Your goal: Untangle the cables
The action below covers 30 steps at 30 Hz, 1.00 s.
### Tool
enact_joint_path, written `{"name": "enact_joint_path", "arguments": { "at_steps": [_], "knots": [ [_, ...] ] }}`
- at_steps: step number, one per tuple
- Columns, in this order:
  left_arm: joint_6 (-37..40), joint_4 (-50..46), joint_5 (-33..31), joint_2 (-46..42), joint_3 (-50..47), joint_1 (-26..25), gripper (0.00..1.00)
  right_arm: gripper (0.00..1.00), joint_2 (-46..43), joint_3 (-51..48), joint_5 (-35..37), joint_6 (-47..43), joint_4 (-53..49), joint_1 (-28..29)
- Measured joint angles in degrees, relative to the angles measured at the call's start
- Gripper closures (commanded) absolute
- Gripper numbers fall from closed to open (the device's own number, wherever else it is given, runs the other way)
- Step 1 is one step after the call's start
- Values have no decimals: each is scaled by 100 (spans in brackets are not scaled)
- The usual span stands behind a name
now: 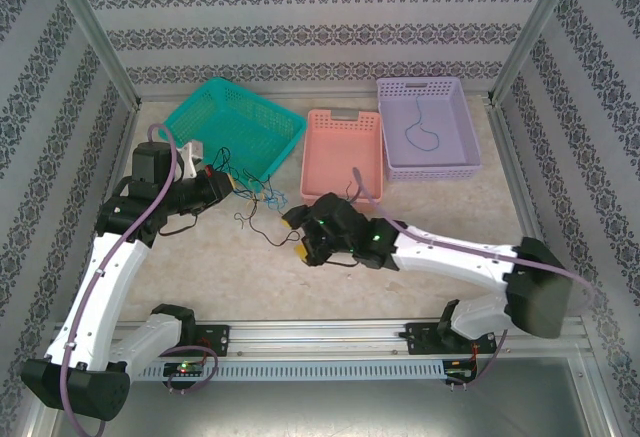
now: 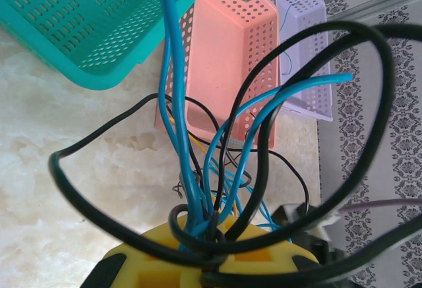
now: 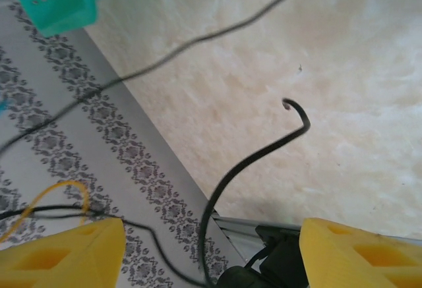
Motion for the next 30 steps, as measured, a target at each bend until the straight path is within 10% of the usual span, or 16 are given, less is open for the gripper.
{"name": "enact_joint_path", "arguments": {
  "at_steps": [5, 13, 20, 27, 30],
  "knots": [
    [-66, 0, 0, 0, 0, 0, 100, 100, 697, 79, 39, 240, 450, -7],
    [-103, -728, -1110, -15, 114, -4, 100, 100, -901, -127, 520, -815, -1327, -828],
    [-457, -988, -544, -57, -7, -420, 100, 100, -3252, -660, -129, -2286, -2127, -2428],
    [-815, -896, -549, -4, -789, -417, 99, 100, -2966, -680, -409, -3145, -2789, -2649],
    [-914, -859, -791, 17, -918, -417, 79, 100, -2699, -437, -354, -3453, -2916, -2583]
  ]
}}
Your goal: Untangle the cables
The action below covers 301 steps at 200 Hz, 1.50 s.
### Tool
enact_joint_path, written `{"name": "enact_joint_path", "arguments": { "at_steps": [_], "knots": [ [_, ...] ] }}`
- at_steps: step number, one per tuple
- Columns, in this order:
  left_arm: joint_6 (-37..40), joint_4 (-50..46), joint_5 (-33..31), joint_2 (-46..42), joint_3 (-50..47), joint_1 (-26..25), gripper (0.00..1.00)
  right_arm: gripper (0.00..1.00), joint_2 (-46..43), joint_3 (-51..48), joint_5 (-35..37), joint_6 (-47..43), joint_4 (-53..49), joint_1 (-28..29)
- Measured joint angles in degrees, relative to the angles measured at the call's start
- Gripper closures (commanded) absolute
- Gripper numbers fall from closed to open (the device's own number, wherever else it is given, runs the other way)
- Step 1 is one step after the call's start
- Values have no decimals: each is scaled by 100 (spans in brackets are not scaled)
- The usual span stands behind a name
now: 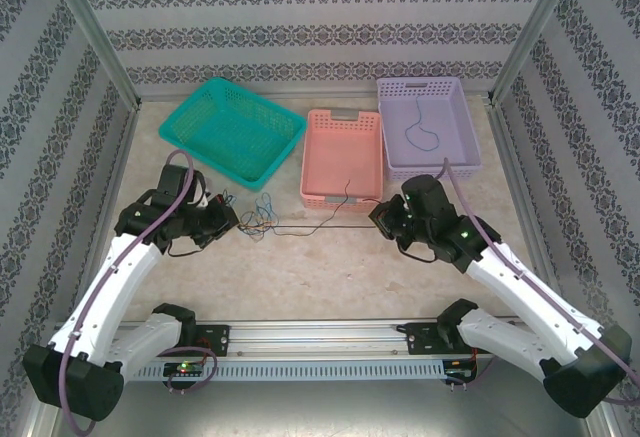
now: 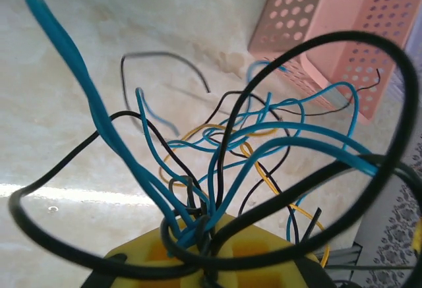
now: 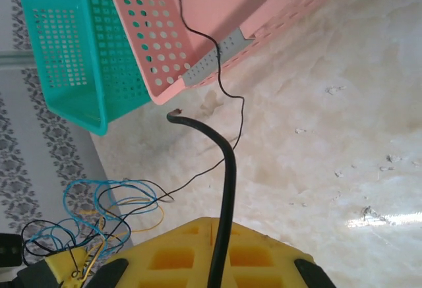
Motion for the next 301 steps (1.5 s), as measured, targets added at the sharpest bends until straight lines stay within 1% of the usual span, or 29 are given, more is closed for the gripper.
{"name": "enact_joint_path", "arguments": {
  "at_steps": [10, 19, 28, 38, 46, 71, 102, 114, 122, 147, 151, 160, 161, 163, 179, 191, 200, 226, 227, 229, 232, 254, 271, 279, 292, 301],
  "knots": [
    [-22, -13, -476, 33, -144, 92, 71, 100, 131, 103, 262, -142, -164, 61],
    [-76, -22, -844, 83, -317, 232, 66, 100, 225, 131, 551, -258, -313, 105],
    [-122, -33, -1126, 177, -498, 323, 64, 100, 352, 133, 697, -310, -455, 186],
    [-162, -39, -1325, 280, -656, 350, 58, 100, 483, 133, 826, -374, -573, 289],
    [-203, -39, -1405, 352, -782, 352, 52, 100, 614, 133, 964, -422, -638, 409],
    [-247, -35, -1469, 444, -892, 352, 43, 100, 857, 131, 1204, -566, -734, 549],
    [-120, 31, -1263, 459, -817, 269, 30, 100, 914, 131, 1451, -852, -896, 546],
    [20, 164, -1110, 507, -732, 44, 27, 100, 911, 131, 1541, -1019, -964, 535],
    [144, 273, -1016, 597, -649, -199, 27, 100, 911, 131, 1576, -1104, -1005, 527],
    [765, 597, -942, 1239, -219, -1119, 25, 100, 870, 131, 1670, -1447, -1169, 374],
    [892, 660, -968, 1399, -122, -1296, 25, 100, 857, 131, 1674, -1484, -1189, 341],
    [1121, 800, -981, 1596, -15, -1462, 23, 100, 807, 131, 1690, -1574, -1235, 267],
    [1161, 807, -994, 1705, 9, -1580, 23, 100, 807, 131, 1690, -1574, -1235, 267],
    [1193, 809, -1016, 1731, 26, -1606, 23, 100, 798, 131, 1690, -1591, -1250, 256],
    [1674, 911, -1333, 2441, 361, -2100, 20, 100, 651, 131, 1692, -1729, -1320, 136],
    [1928, 1040, -1519, 2944, 525, -2347, 18, 100, 494, 129, 1696, -1781, -1386, 55],
    [2050, 1106, -1620, 3202, 564, -2437, 17, 100, 404, 127, 1696, -1801, -1425, 24],
    [2269, 1298, -1794, 3840, 623, -2500, 14, 100, 87, 66, 1694, -1845, -1552, -31],
    [2273, 1303, -1799, 3862, 627, -2500, 14, 100, 79, 66, 1694, -1845, -1558, -31],
    [2280, 1320, -1808, 3901, 638, -2503, 10, 100, 57, 59, 1694, -1845, -1574, -31],
    [2293, 1349, -1810, 3965, 656, -2509, 8, 100, 37, 57, 1694, -1845, -1580, -31],
    [2312, 1480, -1928, 4439, 903, -2618, 8, 100, -109, 42, 1692, -1843, -1694, -31],
    [2275, 1558, -2065, 4817, 1132, -2750, 13, 100, -205, 31, 1694, -1843, -1794, -31],
    [2201, 1537, -2232, 4975, 1222, -2817, 18, 100, -238, 31, 1694, -1843, -1834, -31],
    [2037, 1475, -2404, 5049, 1333, -2861, 30, 100, -302, 31, 1711, -1845, -1921, -33],
    [1891, 1480, -2470, 5104, 1368, -2876, 40, 100, -361, 31, 1749, -1873, -1989, -63]
  ]
}}
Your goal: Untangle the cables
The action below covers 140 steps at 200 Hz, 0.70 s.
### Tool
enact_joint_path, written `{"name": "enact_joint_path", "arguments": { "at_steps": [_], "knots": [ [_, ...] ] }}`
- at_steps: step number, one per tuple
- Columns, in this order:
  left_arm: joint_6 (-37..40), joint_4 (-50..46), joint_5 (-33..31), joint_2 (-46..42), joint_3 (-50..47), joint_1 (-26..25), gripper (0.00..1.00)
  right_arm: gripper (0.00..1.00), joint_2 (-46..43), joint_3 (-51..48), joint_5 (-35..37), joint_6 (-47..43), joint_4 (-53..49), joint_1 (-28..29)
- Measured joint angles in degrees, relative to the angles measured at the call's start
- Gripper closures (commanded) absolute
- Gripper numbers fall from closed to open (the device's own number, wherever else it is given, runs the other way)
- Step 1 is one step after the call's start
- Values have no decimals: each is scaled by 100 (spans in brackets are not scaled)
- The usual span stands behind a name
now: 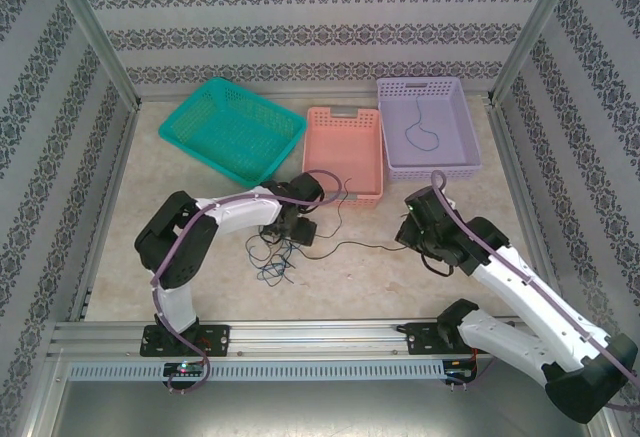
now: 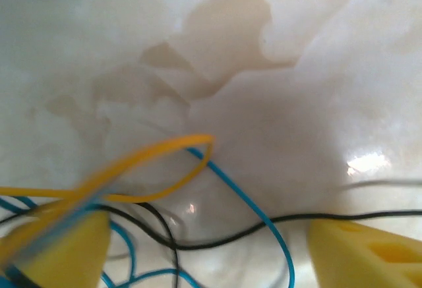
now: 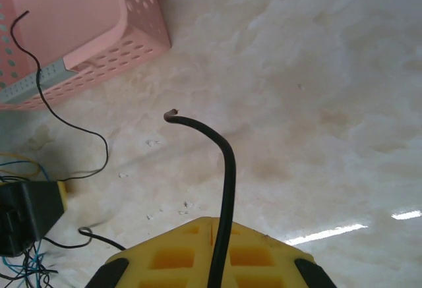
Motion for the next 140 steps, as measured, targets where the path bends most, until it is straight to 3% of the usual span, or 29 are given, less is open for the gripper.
{"name": "enact_joint_path", "arguments": {
  "at_steps": [18, 24, 54, 116, 140],
  "knots": [
    [-212, 9, -153, -2, -2, -39, 75, 100, -146, 42, 138, -59, -223, -131],
    [-297, 9, -219, -11, -24, -44, 81, 100, -203, 81, 195, -103, -304, -179],
    [-728, -57, -763, -387, -544, 109, 80, 100, -455, 455, 446, -444, -636, -726],
    [-1005, -503, -1355, -1169, -1526, 1346, 80, 100, -24, 1580, 514, -1307, -776, -2227],
    [-1005, -603, -1443, -1368, -1733, 1611, 82, 100, 175, 2192, 614, -1593, -796, -2601]
  ]
}}
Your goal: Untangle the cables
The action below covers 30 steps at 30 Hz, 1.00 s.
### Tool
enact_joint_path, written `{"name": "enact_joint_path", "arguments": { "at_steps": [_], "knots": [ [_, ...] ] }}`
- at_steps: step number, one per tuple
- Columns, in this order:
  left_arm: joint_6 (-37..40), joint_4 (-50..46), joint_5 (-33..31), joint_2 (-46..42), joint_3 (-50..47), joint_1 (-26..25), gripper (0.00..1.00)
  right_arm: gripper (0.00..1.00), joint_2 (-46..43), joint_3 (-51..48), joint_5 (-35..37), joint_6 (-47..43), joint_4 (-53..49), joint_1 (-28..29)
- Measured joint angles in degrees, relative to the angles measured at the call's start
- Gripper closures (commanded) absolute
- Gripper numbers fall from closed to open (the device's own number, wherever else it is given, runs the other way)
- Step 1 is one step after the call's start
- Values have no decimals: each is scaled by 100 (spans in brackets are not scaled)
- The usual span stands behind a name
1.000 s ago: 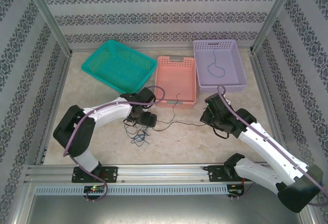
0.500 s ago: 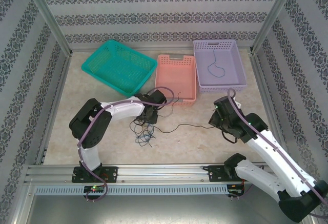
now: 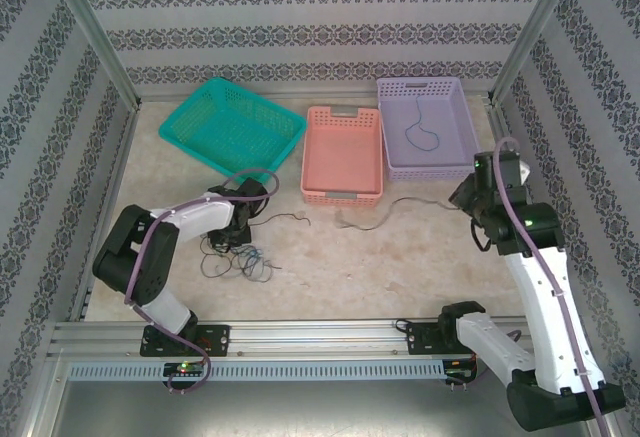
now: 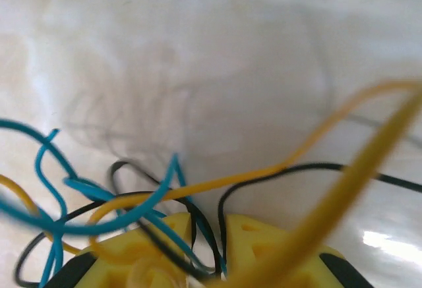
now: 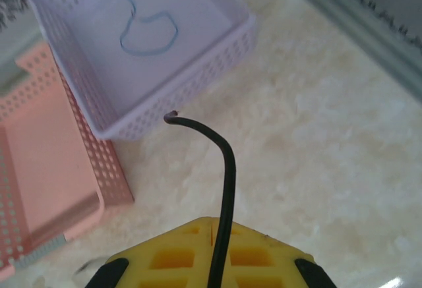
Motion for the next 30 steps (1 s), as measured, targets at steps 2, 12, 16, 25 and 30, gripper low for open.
{"name": "enact_joint_path", "arguments": {
  "at_steps": [2, 12, 16, 25, 30],
  "knots": [
    [-2, -76, -20, -72, -42, 42, 84, 100, 79, 315, 76, -138, 7, -136],
    [-192, -118, 638, -125, 98, 46, 42, 100, 319, 1191, -105, -404, 140, -415],
    [-525, -212, 1075, -330, 634, 46, 25, 100, 319, 1191, -341, -407, 175, -415],
    [-1394, -442, 2037, -1095, 1947, 46, 26, 100, 382, 1165, -1711, -343, 1027, -369],
    [-1147, 177, 2809, -1517, 2339, -4, 31, 100, 750, 1172, -2417, -407, 1628, 87]
  ]
}}
